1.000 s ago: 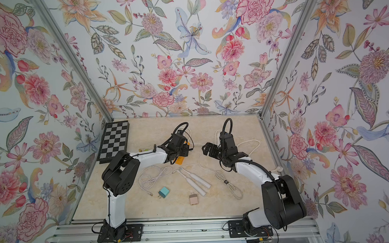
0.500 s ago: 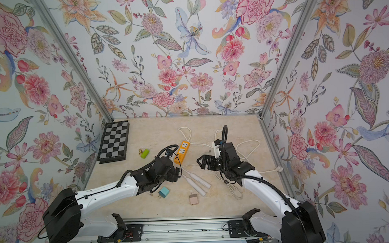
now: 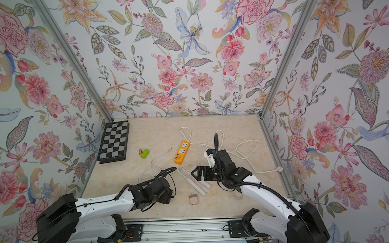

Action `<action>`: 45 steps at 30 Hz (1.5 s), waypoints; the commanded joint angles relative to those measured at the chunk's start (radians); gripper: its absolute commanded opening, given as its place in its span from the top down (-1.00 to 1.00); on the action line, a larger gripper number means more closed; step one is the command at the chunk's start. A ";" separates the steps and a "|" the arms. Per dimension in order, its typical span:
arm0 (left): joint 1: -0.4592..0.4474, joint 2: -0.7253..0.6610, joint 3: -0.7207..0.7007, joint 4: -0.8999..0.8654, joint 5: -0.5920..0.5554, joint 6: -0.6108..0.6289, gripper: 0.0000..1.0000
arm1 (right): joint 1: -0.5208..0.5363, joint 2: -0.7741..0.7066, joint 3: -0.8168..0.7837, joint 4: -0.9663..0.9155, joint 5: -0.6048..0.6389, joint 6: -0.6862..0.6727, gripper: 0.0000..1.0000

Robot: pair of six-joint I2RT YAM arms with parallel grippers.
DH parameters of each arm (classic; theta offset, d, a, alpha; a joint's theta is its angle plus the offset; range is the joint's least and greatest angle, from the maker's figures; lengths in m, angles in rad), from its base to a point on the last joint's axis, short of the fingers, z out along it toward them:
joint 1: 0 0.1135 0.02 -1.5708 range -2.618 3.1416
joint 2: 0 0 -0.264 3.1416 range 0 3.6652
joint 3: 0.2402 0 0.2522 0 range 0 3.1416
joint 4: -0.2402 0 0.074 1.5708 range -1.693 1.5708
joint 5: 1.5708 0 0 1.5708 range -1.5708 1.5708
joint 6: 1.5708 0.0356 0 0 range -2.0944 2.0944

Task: Charge the electric toothbrush
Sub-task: Pick up the plug from the center of the board.

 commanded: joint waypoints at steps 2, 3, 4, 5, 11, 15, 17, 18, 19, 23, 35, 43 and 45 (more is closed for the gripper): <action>-0.016 0.013 -0.007 0.013 0.023 -0.038 -0.48 | 0.006 0.002 -0.016 -0.007 0.017 0.014 -0.99; -0.023 0.010 -0.012 0.015 0.031 -0.045 -0.45 | 0.005 0.005 -0.014 -0.006 0.015 0.014 -0.99; -0.032 0.007 -0.015 0.016 0.035 -0.054 -0.40 | 0.006 0.010 -0.014 -0.005 0.014 0.015 -0.99; -0.040 0.005 -0.017 0.012 0.036 -0.061 -0.36 | 0.006 0.014 -0.014 -0.002 0.012 0.014 -0.99; -0.053 0.001 -0.024 0.000 0.021 -0.074 -0.08 | 0.005 0.026 -0.014 0.006 0.013 0.014 -0.99; -0.055 0.000 -0.031 0.016 0.014 -0.069 0.11 | 0.004 0.022 -0.024 0.011 0.013 0.019 -0.99; -0.055 0.002 -0.032 0.022 0.022 -0.058 0.17 | 0.000 0.020 -0.027 0.011 0.007 0.025 -0.99; -0.056 0.000 -0.029 0.020 0.023 -0.053 0.21 | -0.003 0.017 -0.027 0.011 -0.003 0.026 -0.99; -0.056 -0.004 -0.026 0.019 0.019 -0.046 0.25 | -0.006 0.013 -0.028 0.011 -0.011 0.027 -0.99; -0.063 -0.044 0.002 0.019 -0.010 -0.008 0.34 | -0.033 -0.010 -0.036 0.011 -0.060 0.039 -0.99; -0.063 -0.168 0.088 0.390 0.097 0.582 0.46 | -0.112 -0.094 -0.008 0.008 -0.334 0.152 -0.85; -0.058 -0.147 0.111 0.527 0.228 0.802 0.53 | -0.051 -0.002 0.062 0.010 -0.402 0.141 -0.60; -0.058 -0.134 0.127 0.525 0.246 0.825 0.53 | -0.035 0.004 0.083 0.010 -0.413 0.134 -0.56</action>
